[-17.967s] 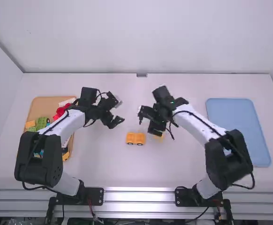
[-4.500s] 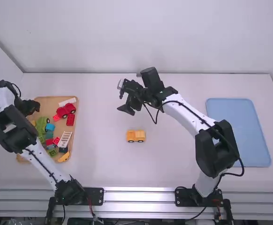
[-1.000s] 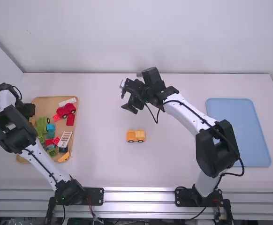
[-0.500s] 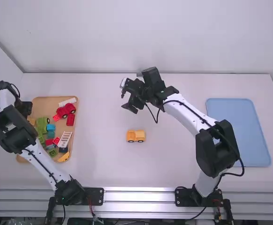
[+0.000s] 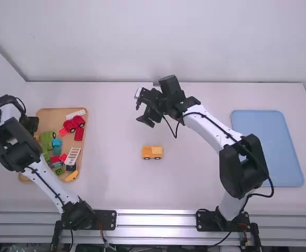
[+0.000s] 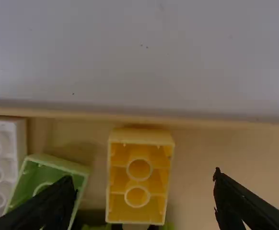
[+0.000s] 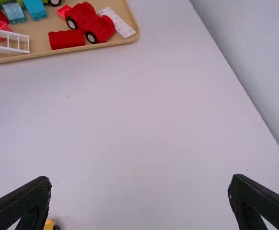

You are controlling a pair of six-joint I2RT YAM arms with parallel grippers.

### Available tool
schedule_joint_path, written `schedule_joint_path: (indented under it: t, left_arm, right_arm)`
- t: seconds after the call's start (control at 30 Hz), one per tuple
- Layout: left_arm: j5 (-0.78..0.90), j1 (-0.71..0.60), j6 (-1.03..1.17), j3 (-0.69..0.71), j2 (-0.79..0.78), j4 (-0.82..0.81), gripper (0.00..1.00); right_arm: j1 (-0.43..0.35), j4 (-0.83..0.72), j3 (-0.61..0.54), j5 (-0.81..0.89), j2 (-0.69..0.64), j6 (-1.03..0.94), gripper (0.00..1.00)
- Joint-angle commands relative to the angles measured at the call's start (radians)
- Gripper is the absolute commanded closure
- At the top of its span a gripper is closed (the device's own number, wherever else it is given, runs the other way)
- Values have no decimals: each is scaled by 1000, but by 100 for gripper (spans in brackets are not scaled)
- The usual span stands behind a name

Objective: Assemble lego blocks to make yellow taxi

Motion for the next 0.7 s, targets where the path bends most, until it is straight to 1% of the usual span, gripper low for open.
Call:
schedule_joint_path:
  t: [0.0,0.07,0.13,0.23,0.3,0.33,0.37,0.4,0.53,0.67]
  left_arm:
    - [32,9,52,-19,-23,8,26]
    - [88,14,99,-17,-24,16,25]
    - [121,24,106,-2,-24,-9,25]
    - [102,32,83,29,-24,-69,24]
    - [78,32,68,58,-24,-123,20]
    - [66,31,68,74,-24,-144,15]
    - [63,31,68,85,-24,-158,12]
    - [63,31,69,102,-24,-175,11]
    - [65,31,70,152,-24,-203,11]
    - [61,31,70,159,-24,-206,11]
  right_arm:
    - [-1,-1,27,-2,-27,4,1]
    - [-1,-2,27,-2,-27,4,1]
    - [-1,1,27,-1,-26,4,1]
    - [2,2,27,-1,-27,4,1]
    - [-3,2,27,-2,-26,4,1]
    - [-3,3,27,-1,-27,3,1]
    - [-3,3,27,-1,-27,4,1]
    - [-3,3,27,-2,-26,4,1]
    - [-2,6,27,-2,-26,3,1]
    - [-2,5,27,-2,-26,4,1]
